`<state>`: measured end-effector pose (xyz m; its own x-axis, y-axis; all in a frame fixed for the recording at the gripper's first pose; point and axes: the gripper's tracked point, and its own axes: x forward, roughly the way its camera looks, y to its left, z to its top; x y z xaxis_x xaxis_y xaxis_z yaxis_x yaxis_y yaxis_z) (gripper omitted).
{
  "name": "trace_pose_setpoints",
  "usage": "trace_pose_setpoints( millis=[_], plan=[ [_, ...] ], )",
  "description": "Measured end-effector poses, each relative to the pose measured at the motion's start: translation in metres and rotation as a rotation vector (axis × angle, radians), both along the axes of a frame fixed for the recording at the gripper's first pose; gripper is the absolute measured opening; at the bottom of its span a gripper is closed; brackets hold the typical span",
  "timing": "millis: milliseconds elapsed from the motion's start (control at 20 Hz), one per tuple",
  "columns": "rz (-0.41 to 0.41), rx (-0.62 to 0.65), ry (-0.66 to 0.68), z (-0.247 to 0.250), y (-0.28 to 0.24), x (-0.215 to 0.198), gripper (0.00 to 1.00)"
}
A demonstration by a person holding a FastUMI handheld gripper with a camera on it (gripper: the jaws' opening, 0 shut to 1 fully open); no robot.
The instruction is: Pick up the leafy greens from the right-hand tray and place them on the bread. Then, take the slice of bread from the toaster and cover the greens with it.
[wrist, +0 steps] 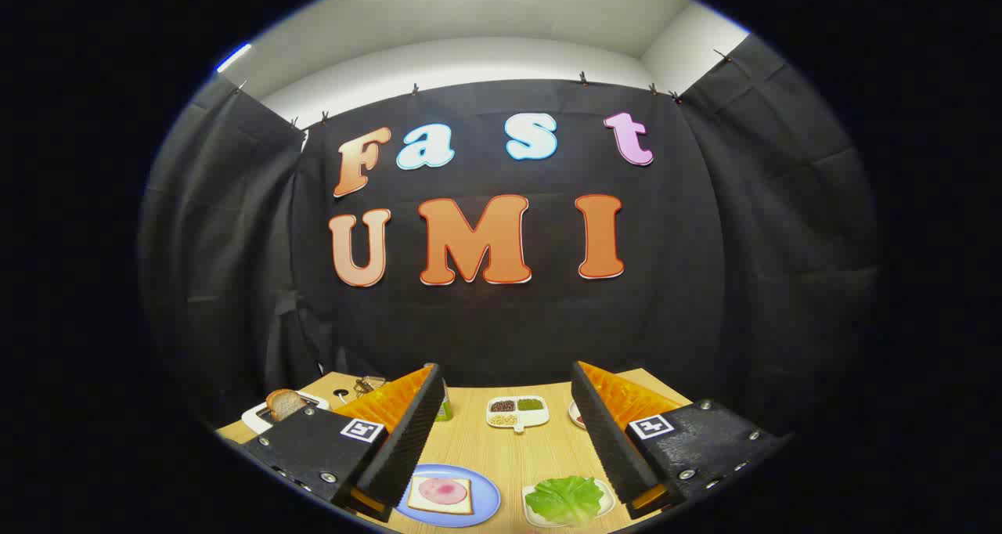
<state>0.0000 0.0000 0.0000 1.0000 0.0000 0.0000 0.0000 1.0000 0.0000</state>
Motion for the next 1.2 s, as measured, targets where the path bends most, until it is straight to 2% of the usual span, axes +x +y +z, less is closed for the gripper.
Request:
trace_pose_setpoints(
  millis=[150,700,1200],
  plan=[
    [-0.017,-0.070,-0.002,0.002,-0.008,-0.001,0.98],
    [-0.039,-0.042,0.005,0.005,-0.029,-0.008,0.98],
    [-0.072,-0.061,0.062,-0.043,-0.044,-0.002,0.98]
  ],
)
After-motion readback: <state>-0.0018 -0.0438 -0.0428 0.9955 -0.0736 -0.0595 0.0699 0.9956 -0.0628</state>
